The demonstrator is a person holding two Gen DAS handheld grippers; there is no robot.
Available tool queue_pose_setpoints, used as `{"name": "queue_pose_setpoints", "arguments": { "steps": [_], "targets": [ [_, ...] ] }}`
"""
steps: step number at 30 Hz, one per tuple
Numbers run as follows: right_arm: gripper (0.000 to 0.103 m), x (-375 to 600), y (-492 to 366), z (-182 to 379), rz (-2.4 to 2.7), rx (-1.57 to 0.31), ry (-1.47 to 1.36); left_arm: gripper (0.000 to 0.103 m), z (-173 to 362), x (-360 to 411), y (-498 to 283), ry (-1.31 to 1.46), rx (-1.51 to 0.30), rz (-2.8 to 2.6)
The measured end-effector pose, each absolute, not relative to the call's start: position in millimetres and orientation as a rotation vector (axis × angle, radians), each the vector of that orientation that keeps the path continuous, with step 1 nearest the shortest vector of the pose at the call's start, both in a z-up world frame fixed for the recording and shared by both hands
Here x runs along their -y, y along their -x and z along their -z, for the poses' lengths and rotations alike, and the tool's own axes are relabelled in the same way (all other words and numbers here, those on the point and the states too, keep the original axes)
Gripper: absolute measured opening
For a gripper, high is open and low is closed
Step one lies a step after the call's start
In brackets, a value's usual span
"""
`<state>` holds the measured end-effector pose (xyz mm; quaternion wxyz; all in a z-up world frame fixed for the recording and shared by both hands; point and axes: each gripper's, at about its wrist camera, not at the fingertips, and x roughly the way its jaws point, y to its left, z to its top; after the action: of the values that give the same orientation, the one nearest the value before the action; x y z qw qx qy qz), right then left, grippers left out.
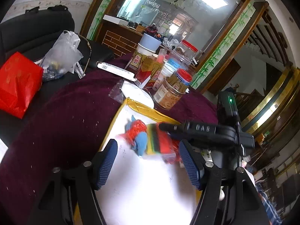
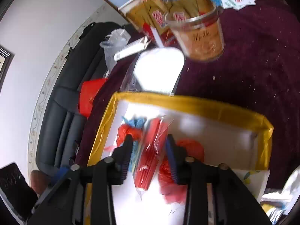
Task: Organize soft objects
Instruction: 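Lower the bag of coloured straws into the tray and open the right gripper, then grasp the blue wrapped roll with the left gripper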
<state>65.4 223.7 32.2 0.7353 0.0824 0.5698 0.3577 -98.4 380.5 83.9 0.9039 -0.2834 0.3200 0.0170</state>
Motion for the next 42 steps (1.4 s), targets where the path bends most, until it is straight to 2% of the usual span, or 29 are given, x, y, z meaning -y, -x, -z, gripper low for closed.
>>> {"name": "queue_pose_setpoints", "arguments": {
  "steps": [6, 8, 12, 14, 15, 19, 27, 36, 42],
  "targets": [
    [0.044, -187, -62, -66, -0.773, -1.127, -0.208, 0.073, -88, -367, 108, 0.568, -0.66, -0.031],
    [0.053, -166, -54, -81, -0.764, -1.071, -0.188, 0.075, -90, -359, 111, 0.559, -0.663, -0.023],
    [0.06, -107, -27, -105, -0.728, -0.962, -0.15, 0.075, -93, -331, 112, 0.523, -0.677, 0.031],
    [0.071, -71, -7, -113, -0.675, -0.907, -0.106, 0.076, -96, -315, 112, 0.497, -0.687, 0.064],
    [0.073, -55, 1, -114, -0.645, -0.885, -0.085, 0.076, -97, -305, 112, 0.483, -0.693, 0.08],
    [0.073, 22, 20, -111, -0.492, -0.812, -0.047, 0.076, -100, -264, 109, 0.421, -0.719, 0.134],
    [0.073, 147, 23, -90, -0.354, -0.758, -0.242, 0.076, -101, -172, 94, 0.305, -0.798, 0.222],
    [0.073, 202, 27, -67, -0.337, -0.726, -0.36, 0.075, -87, -95, 41, 0.283, -0.909, 0.283],
    [0.073, 202, 30, -69, -0.376, -0.724, -0.385, 0.075, -65, -56, 19, 0.222, -0.979, 0.297]
  ]
}}
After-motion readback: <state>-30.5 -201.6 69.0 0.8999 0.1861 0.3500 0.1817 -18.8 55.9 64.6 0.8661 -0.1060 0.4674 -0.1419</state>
